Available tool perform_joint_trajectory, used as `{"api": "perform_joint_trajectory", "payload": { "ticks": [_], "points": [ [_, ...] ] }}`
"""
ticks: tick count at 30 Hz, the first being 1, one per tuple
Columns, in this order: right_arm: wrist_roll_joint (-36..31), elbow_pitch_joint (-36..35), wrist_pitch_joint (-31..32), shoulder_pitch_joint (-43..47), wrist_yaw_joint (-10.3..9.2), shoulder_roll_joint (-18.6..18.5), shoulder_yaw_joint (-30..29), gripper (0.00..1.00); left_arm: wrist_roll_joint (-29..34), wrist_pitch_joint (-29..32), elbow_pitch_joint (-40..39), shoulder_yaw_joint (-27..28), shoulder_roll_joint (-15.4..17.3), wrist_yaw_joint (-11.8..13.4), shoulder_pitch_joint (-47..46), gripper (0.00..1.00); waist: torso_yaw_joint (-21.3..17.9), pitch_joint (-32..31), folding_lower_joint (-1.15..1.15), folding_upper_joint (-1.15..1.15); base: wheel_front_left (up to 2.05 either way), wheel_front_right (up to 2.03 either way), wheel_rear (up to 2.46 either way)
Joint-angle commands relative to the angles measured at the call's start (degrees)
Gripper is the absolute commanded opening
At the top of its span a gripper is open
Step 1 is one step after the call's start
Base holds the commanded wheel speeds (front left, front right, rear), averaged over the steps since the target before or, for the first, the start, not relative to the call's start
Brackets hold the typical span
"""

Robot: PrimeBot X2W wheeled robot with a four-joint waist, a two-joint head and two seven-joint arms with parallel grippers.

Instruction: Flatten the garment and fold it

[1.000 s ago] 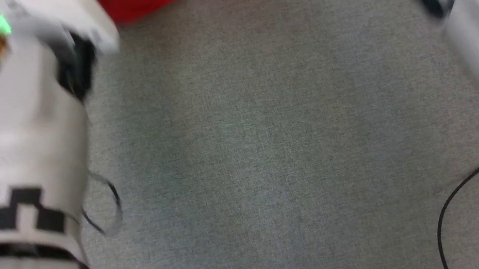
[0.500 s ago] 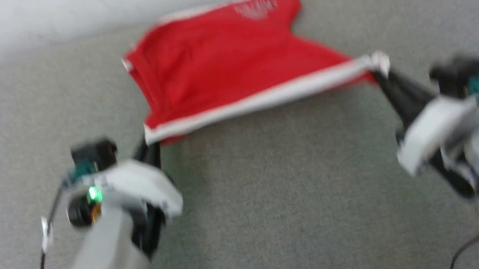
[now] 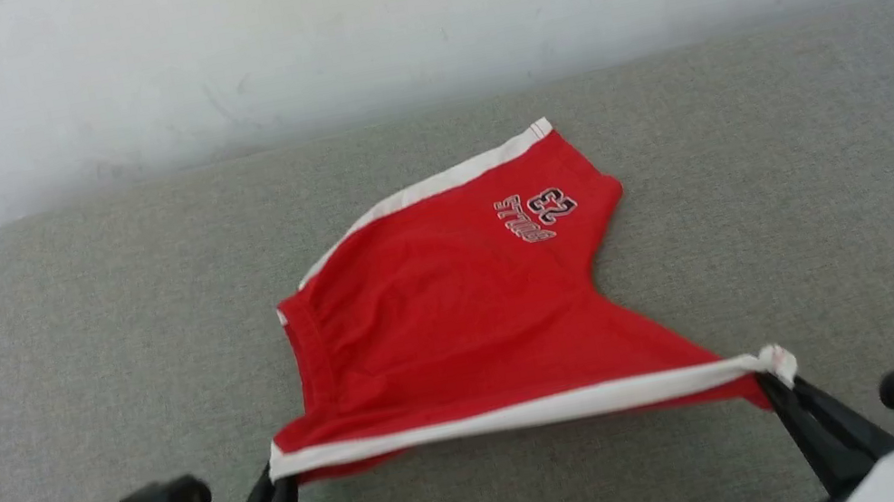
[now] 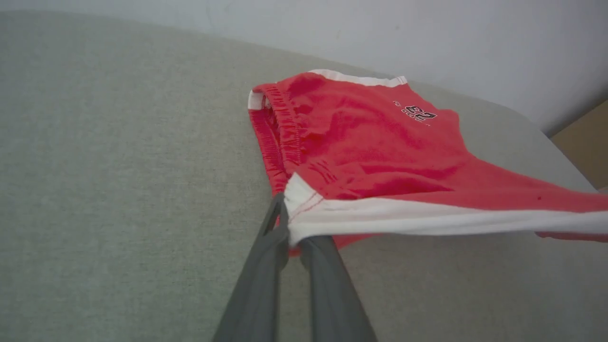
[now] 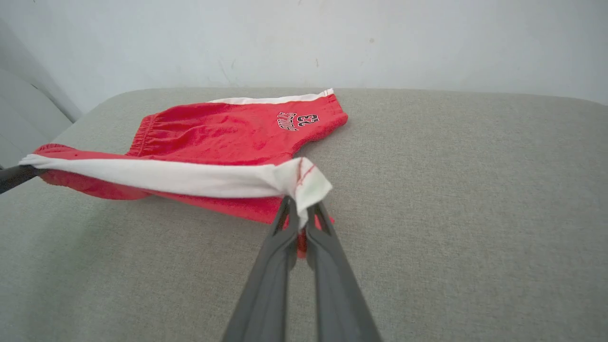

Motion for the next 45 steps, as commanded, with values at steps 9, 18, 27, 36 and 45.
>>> {"api": "perform_joint_trajectory", "payload": {
  "ticks": [9, 18, 27, 36, 45],
  "points": [
    [-1.02, -10.51, 6.80, 5.09, -0.19, 2.06, -4.37, 0.00, 0.02, 7.36, -22.74, 2.55, 5.45, 9.88, 11.81, 0.00, 0.86, 2.42, 0.02, 0.00, 0.00, 0.00, 0.00],
    [4.41, 5.54, 8.78, -17.82, -0.19, -3.02, -3.67, 0.00, -1.13, 9.02, -13.92, 0.44, 2.46, 4.90, -3.47, 0.00, 3.12, 8.41, 0.02, 0.00, 0.00, 0.00, 0.00],
    [9.69, 31.95, 8.92, -45.23, -0.19, -9.00, 2.67, 0.00, -0.83, 7.84, 1.45, -3.28, -4.10, -1.17, -21.04, 0.00, 8.66, 14.61, 0.02, 0.00, 0.00, 0.00, 0.00],
    [12.70, 52.79, 3.47, -62.99, -0.19, -11.43, 10.77, 0.00, -0.17, 4.59, 14.39, -4.82, -9.22, -4.93, -32.92, 0.00, 12.73, 19.73, 0.02, 0.00, 0.00, 0.00, 0.00],
    [15.28, 65.93, -3.39, -68.64, -0.19, -11.23, 18.83, 0.37, -0.42, 1.99, 24.85, -6.41, -12.99, -8.21, -38.13, 0.16, 13.10, 21.60, 0.02, 0.00, 0.00, 0.00, 0.00]
  ]
}}
